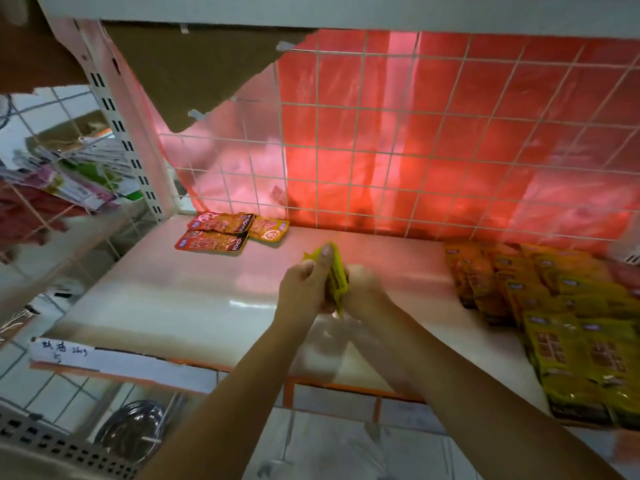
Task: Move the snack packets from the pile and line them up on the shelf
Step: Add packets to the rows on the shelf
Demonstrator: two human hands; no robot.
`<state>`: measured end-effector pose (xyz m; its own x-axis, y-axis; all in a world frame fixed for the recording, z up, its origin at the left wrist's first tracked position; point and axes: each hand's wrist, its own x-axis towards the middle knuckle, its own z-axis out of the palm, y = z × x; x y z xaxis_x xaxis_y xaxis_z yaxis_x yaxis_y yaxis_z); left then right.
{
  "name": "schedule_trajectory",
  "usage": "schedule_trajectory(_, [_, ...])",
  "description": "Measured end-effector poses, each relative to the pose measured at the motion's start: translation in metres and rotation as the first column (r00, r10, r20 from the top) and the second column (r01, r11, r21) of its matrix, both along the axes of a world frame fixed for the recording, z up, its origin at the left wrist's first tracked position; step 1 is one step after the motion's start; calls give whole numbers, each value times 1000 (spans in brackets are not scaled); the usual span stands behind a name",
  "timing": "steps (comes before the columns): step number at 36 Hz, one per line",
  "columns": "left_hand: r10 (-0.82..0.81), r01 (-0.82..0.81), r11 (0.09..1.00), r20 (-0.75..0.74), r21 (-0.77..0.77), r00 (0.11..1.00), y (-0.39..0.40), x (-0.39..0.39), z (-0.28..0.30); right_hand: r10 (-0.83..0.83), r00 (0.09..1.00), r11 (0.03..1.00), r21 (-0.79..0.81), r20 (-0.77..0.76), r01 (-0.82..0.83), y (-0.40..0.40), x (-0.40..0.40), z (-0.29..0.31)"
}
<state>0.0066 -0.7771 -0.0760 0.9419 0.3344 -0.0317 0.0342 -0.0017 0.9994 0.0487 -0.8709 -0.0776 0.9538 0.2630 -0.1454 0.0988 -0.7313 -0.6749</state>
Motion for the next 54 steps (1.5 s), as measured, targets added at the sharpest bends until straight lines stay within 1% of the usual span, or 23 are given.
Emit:
schedule_trajectory(2, [32,-44,994,-122,-103,992,3,-3,1,20,1000,998,64,-20,-19,1,-6,-5])
schedule_trajectory(3, [4,-31,989,-180,-144,984,6,-5,2,30,999,995,93,-13,-29,1,-9,-8])
schedule_trajectory(5, [-80,46,990,-265,-131,961,13,-10,3,51,999,993,101,16,-52,0,-13,-9])
schedule_trajectory(8, [-121,97,991,-310,-92,943,20,-15,1,136,988,988,58,79,-140,0,-20,-5])
schedule_trajectory(11, [-143,104,984,-289,-146,947,23,-21,-3,179,979,978,85,103,-188,0,-23,-4])
schedule_trajectory(12, [-155,110,978,-266,-177,951,24,-23,-5,177,979,975,116,102,-188,-1,-24,-3])
schedule_trajectory(15, [-206,156,954,-179,-257,962,27,-28,-8,145,989,955,260,21,-145,-3,-24,2])
schedule_trajectory(17, [-233,199,957,-153,-211,960,29,-29,-7,129,989,899,430,-76,-84,-6,-24,3])
schedule_trajectory(19, [-269,247,957,-145,-152,952,27,-29,-4,82,991,851,525,-103,-16,-14,-22,3])
schedule_trajectory(23, [-341,332,939,-144,-85,929,11,-26,-3,-3,998,807,589,-66,41,-38,-15,6])
schedule_trajectory(25, [-349,343,937,-154,-65,925,0,-22,-6,-32,997,788,612,-72,70,-56,-9,8])
schedule_trajectory(26, [-353,348,936,-157,-61,922,-7,-20,-6,-49,998,786,614,-46,67,-66,-7,10])
schedule_trajectory(28, [-364,359,931,-150,-62,919,-19,-16,-6,-81,996,818,574,48,39,-85,-3,14])
schedule_trajectory(30, [-385,378,923,-137,-74,913,-33,-11,-6,-110,979,894,447,172,22,-108,-1,18])
schedule_trajectory(31, [-396,387,918,-132,-88,909,-40,-10,-6,-126,967,922,387,222,31,-118,0,19])
schedule_trajectory(33, [-422,407,904,-127,-130,898,-56,-6,-8,-165,947,941,333,277,66,-141,3,18])
schedule_trajectory(38, [-427,406,901,-135,-153,894,-88,3,-12,-213,954,948,279,211,150,-186,4,18])
schedule_trajectory(42, [-401,383,914,-151,-135,903,-106,10,-12,-271,924,949,235,271,209,-208,6,22])
schedule_trajectory(45, [-390,376,920,-162,-113,907,-115,14,-13,-293,913,950,189,282,247,-216,11,28])
schedule_trajectory(48, [-388,377,922,-170,-91,906,-121,17,-12,-264,921,964,94,287,248,-222,17,37])
schedule_trajectory(51, [-388,380,922,-174,-77,905,-124,17,-11,-231,945,969,-34,230,245,-224,23,41])
schedule_trajectory(52, [-387,380,922,-174,-70,906,-125,18,-12,-220,953,970,-61,207,237,-224,25,41])
schedule_trajectory(54, [-388,382,922,-172,-64,906,-125,19,-13,-183,970,979,-64,157,195,-224,28,39])
